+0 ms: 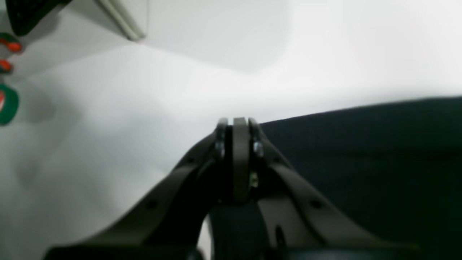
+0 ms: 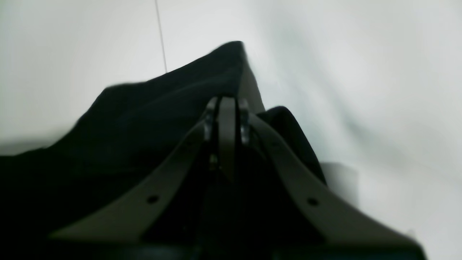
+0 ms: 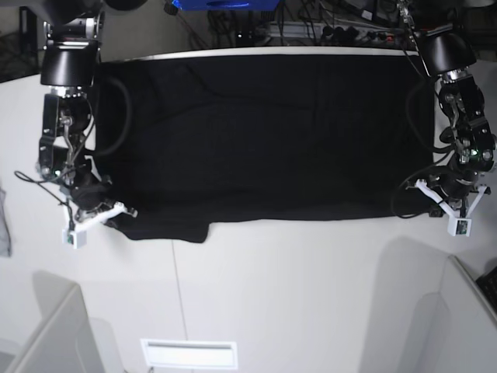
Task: Fold the T-shirt properly
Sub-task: 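Fold the hem over onto the collar with both grippers, then open both grippers and lift them off the folded edge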
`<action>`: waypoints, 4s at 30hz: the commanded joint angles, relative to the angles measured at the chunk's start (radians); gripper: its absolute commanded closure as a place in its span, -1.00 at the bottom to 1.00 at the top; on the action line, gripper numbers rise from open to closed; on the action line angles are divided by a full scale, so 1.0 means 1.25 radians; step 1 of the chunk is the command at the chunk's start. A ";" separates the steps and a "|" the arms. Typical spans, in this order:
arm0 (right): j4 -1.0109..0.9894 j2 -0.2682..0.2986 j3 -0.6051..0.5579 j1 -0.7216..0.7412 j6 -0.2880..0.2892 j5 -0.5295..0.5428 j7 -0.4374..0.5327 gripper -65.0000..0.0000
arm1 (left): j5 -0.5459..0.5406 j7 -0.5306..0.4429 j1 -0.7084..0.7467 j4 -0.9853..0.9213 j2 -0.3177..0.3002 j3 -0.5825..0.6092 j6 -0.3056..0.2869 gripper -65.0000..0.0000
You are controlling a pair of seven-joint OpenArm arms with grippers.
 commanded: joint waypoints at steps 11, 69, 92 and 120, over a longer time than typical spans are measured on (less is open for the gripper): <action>0.147 0.005 0.069 -0.077 0.004 0.007 -0.055 1.00 | -0.001 -0.009 0.075 0.076 -0.011 -0.008 0.003 1.00; 0.465 -0.071 0.313 -0.406 0.006 0.162 -0.295 1.00 | 0.008 0.054 0.316 0.298 -0.011 -0.042 0.001 1.00; 0.460 -0.115 0.312 -0.452 0.009 0.157 -0.294 1.00 | 0.009 0.050 0.376 0.276 -0.015 -0.041 0.006 1.00; 0.460 -0.097 0.319 -0.474 0.005 0.157 -0.295 1.00 | 0.010 0.054 0.379 0.264 -0.040 -0.041 0.006 1.00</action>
